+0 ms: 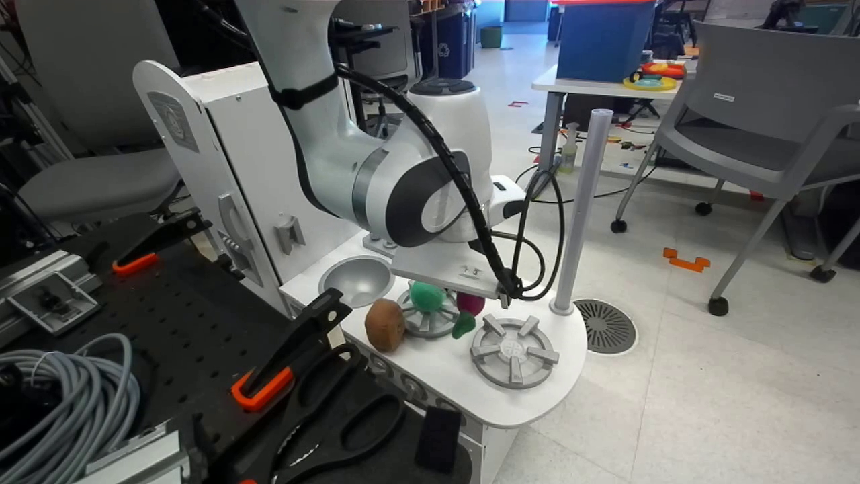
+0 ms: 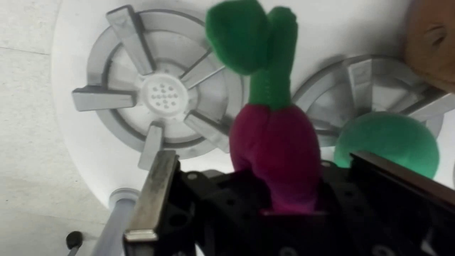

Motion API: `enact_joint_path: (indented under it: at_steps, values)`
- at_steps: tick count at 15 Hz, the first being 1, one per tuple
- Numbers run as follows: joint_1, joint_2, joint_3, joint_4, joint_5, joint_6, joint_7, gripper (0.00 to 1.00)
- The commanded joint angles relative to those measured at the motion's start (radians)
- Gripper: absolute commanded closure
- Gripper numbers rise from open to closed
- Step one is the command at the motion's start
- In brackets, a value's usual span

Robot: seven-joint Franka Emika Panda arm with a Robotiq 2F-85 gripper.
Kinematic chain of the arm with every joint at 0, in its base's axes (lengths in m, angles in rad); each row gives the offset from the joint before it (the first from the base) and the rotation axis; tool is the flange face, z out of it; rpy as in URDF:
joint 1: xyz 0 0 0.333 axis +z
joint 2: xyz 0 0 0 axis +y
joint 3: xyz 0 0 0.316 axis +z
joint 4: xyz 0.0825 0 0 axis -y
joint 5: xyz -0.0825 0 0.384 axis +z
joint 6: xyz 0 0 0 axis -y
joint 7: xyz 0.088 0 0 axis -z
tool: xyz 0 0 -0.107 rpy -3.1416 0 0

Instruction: Pick up the strawberry plush toy and put it on the stove

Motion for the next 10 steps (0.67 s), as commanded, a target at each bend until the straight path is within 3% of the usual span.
enact_joint_path:
  at_steps: [1, 10]
  values:
    - [-0.034, -0.018, -0.021, 0.022, 0.018, 0.020, 0.025, 1.00]
    - [-0.003, 0.140, -0.107, 0.272, 0.064, -0.121, 0.122, 1.00]
